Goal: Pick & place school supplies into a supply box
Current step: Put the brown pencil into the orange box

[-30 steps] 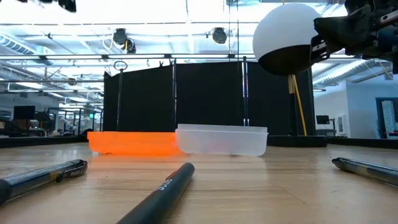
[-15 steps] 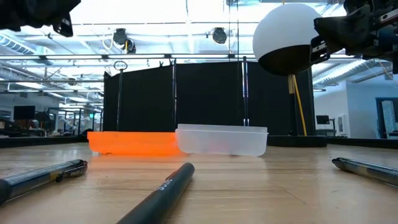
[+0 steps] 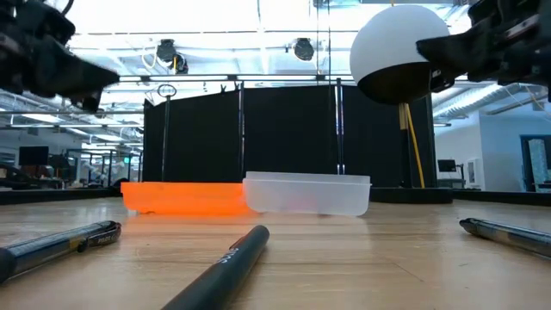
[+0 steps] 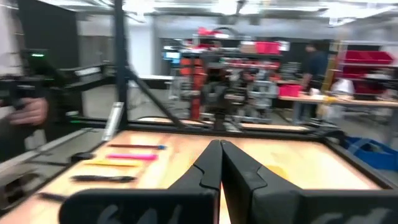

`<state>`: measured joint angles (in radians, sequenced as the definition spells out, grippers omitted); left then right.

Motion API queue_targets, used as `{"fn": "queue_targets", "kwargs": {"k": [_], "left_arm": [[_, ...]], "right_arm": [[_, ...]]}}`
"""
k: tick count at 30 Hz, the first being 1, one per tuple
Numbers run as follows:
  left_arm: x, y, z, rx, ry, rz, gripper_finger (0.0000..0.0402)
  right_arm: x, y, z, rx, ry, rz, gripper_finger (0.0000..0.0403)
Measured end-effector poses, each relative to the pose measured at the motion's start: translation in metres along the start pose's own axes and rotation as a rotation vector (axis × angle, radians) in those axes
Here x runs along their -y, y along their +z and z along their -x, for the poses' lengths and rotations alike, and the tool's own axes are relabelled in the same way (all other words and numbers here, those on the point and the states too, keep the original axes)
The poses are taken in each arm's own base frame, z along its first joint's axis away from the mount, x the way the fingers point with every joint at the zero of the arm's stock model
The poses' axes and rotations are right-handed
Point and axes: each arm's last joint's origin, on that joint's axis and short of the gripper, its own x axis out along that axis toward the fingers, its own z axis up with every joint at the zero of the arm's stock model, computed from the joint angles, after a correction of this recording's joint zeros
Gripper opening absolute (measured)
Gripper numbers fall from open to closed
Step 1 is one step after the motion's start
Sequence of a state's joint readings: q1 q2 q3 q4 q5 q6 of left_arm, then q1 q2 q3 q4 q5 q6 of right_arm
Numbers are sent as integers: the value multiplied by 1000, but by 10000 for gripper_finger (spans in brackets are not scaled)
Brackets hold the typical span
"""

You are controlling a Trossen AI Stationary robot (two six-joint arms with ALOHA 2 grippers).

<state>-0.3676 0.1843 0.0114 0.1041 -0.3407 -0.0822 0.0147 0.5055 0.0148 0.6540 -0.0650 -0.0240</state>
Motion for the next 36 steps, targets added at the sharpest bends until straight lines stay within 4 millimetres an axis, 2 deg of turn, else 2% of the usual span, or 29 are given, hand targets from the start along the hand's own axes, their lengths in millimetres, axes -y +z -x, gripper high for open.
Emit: {"fn": "queue_targets", "kwargs": {"k": [5, 13, 25, 36], "left_arm": [[-2, 0, 0, 5, 74, -9, 33], [0, -5, -1, -53, -1, 35, 10], [-2, -11, -5, -104, 98, 41, 7], [-3, -12, -6, -99, 165, 201, 9]], "right_arm": [[3, -1, 0, -14, -89, 43, 0], [2, -1, -1, -14, -57, 66, 0], [1, 2, -1, 18, -34, 32, 0], [0, 5, -1, 59, 14, 30, 0]]}}
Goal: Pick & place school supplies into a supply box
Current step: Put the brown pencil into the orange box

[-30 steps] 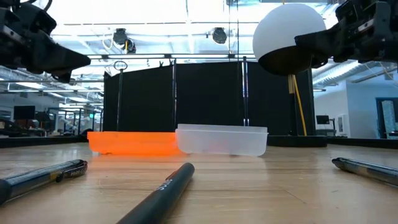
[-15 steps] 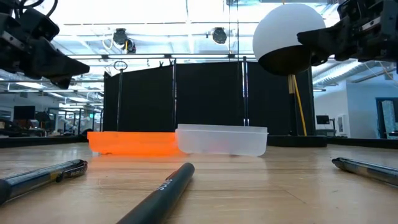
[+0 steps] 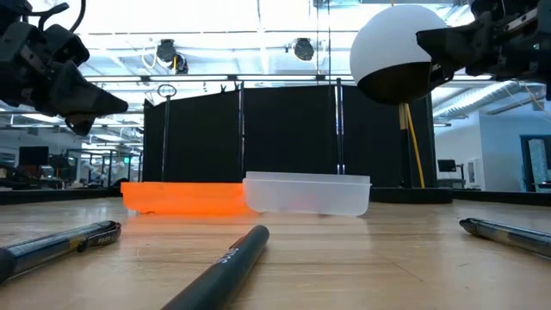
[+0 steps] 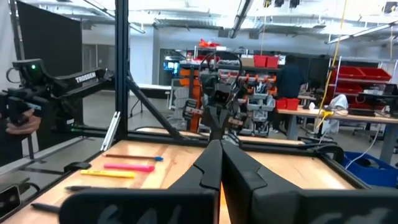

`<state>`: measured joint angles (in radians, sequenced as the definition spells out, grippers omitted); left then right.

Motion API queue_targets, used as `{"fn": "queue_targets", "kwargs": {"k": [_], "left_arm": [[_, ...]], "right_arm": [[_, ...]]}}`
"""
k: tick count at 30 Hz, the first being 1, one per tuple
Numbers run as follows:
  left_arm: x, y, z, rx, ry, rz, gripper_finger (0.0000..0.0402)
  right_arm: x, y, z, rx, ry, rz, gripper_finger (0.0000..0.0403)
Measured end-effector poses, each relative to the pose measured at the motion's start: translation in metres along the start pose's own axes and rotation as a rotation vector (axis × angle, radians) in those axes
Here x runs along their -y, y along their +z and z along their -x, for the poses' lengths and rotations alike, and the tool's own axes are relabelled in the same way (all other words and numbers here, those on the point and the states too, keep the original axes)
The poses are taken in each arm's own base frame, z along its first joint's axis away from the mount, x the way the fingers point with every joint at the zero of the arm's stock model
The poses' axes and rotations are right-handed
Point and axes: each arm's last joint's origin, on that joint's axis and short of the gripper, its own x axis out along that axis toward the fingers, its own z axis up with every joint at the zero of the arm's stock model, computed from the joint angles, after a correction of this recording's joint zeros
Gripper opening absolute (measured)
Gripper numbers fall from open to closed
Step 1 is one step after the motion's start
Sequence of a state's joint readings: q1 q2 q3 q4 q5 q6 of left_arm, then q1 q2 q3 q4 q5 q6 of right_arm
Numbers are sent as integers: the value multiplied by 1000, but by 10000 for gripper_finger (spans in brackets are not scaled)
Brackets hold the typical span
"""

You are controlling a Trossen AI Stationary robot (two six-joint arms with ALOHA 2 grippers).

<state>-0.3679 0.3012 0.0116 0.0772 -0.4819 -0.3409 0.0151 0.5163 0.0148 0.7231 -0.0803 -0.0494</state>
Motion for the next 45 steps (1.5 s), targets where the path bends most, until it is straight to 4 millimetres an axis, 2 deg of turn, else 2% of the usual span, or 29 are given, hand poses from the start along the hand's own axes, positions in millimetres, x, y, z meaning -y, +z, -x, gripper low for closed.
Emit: {"fn": "queue_targets", "kwargs": {"k": [3, 6, 11, 18, 23, 28, 34, 40, 45], "left_arm": [[-4, 2, 1, 6, 141, 80, 6], [-6, 4, 4, -68, 251, 71, 5], [-1, 19, 3, -124, 292, 57, 3], [4, 23, -7, -168, 372, -30, 2], [12, 33, -15, -167, 426, 2, 2], [27, 58, -23, -296, 431, 80, 2], [48, 78, -34, -552, 556, 184, 1], [82, 81, -39, -861, 697, 240, 1], [106, 83, -33, -940, 856, 355, 7]], "right_arm": [[0, 1, 0, 8, 0, 7, 0], [0, 0, 0, 4, 2, 42, 0], [0, 5, 0, 47, -2, 80, 0], [0, 10, 1, 103, -9, 100, 0], [1, 11, 1, 118, -16, 112, 0], [1, 11, 1, 117, -18, 152, 0], [1, 14, 1, 149, -21, 164, 0], [1, 16, 1, 169, -26, 205, 0], [1, 17, 2, 178, -29, 220, 0]]}}
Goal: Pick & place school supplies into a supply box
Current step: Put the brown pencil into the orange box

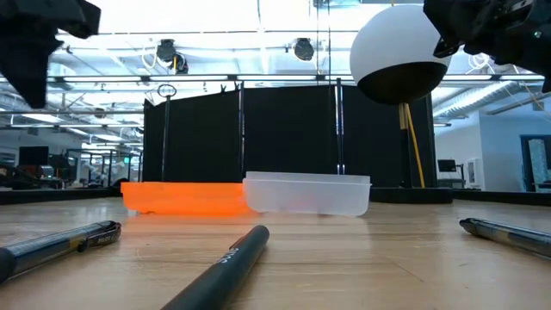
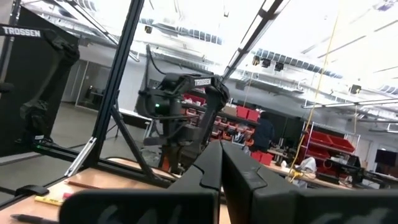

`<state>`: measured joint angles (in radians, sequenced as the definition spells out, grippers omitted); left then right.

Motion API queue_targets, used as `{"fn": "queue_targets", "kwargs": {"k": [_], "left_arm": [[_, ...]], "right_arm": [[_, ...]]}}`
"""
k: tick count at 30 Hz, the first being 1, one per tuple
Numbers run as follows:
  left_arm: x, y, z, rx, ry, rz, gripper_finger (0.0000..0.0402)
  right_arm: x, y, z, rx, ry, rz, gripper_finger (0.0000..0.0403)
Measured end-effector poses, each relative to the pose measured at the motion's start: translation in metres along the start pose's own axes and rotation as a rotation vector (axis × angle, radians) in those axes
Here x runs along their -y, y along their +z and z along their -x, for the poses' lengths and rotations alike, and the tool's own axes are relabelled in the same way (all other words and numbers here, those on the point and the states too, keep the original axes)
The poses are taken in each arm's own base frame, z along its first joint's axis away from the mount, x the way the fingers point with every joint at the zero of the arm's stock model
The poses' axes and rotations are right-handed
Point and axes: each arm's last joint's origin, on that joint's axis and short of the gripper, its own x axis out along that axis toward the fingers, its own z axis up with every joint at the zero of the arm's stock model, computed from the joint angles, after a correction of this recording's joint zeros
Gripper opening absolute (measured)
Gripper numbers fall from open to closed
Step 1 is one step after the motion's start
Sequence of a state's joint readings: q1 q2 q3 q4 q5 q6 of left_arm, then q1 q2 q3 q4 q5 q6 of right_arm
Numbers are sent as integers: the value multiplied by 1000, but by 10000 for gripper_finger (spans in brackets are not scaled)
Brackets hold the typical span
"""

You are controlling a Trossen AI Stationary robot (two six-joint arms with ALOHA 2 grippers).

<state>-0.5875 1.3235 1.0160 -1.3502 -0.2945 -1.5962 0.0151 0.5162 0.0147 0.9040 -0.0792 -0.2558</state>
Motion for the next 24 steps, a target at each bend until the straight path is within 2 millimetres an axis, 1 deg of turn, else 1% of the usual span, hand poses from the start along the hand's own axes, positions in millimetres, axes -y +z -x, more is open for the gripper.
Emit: {"fn": "queue_targets", "kwargs": {"k": [3, 6, 10, 13, 17, 20, 24], "left_arm": [[3, -6, 8, 17, -8, 2, 3], [4, -10, 15, 57, -44, 54, 4], [8, -23, 18, 33, -98, 109, 12], [11, -37, 13, -40, -69, 172, 10], [23, -56, 4, -146, -9, 224, 15], [33, -67, -4, -193, 19, 222, 32], [47, -74, -15, -219, 10, 256, 73]], "right_arm": [[0, 1, 0, 6, -1, 0, 0], [0, 1, 0, 14, -3, -6, 0], [0, 1, 0, 13, -3, -18, 0], [0, 1, 0, 13, -2, -31, 0], [0, 1, 0, 13, -2, -33, 0], [0, 1, 0, 12, -2, -40, 0], [0, 1, 0, 13, -2, -59, 0]]}}
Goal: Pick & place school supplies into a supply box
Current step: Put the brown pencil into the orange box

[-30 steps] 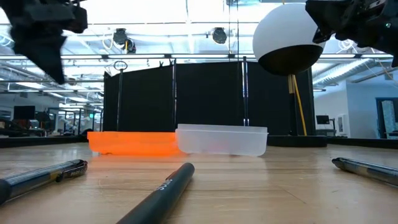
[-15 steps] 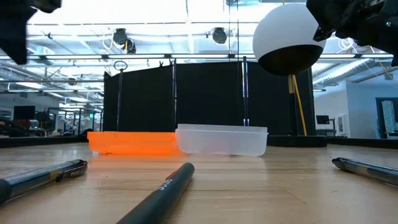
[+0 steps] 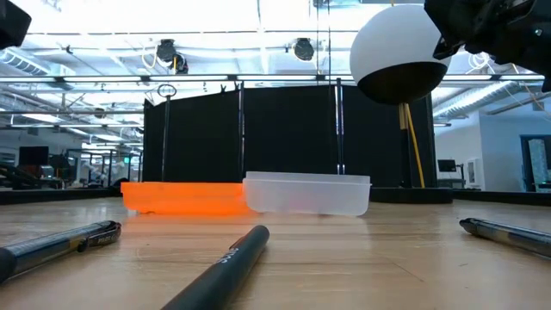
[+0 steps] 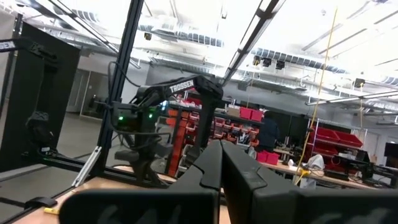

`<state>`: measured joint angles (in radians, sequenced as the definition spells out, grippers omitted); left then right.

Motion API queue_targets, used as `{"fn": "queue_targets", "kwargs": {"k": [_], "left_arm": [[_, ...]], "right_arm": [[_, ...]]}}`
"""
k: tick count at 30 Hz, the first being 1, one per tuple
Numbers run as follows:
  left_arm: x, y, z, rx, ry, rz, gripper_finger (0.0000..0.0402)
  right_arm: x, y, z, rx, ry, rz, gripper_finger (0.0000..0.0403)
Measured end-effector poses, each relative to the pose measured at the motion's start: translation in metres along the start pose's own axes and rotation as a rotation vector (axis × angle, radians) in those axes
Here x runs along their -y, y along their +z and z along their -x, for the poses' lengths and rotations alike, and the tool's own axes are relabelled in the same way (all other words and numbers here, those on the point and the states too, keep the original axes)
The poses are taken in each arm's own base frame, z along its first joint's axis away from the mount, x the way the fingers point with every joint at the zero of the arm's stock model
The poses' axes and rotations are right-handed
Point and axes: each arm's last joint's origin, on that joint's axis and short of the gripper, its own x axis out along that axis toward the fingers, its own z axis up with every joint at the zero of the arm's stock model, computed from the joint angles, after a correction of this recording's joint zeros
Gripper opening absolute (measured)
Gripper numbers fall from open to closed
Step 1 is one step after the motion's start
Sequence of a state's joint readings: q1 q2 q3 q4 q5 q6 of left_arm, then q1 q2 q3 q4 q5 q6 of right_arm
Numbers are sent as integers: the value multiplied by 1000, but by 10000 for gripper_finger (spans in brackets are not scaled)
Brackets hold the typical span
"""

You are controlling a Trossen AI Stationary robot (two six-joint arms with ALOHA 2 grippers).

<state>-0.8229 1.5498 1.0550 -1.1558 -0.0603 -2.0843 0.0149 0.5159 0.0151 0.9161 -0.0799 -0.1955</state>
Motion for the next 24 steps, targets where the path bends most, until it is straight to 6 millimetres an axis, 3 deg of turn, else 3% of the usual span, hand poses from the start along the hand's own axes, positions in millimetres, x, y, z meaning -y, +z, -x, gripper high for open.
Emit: {"fn": "queue_targets", "kwargs": {"k": [6, 14, 18, 24], "left_arm": [[19, -7, -17, -74, -8, 36, 150], [27, -9, -34, -87, 53, 26, 235], [28, -7, -35, -70, 41, 22, 245], [23, -6, -49, -70, 41, 31, 229]], "right_arm": [[0, 0, 0, -1, 0, -2, 0], [0, 0, 0, -3, 0, 1, 0], [0, 0, 0, -3, 1, 1, 0], [0, 0, 0, -3, 1, 3, 0]]}}
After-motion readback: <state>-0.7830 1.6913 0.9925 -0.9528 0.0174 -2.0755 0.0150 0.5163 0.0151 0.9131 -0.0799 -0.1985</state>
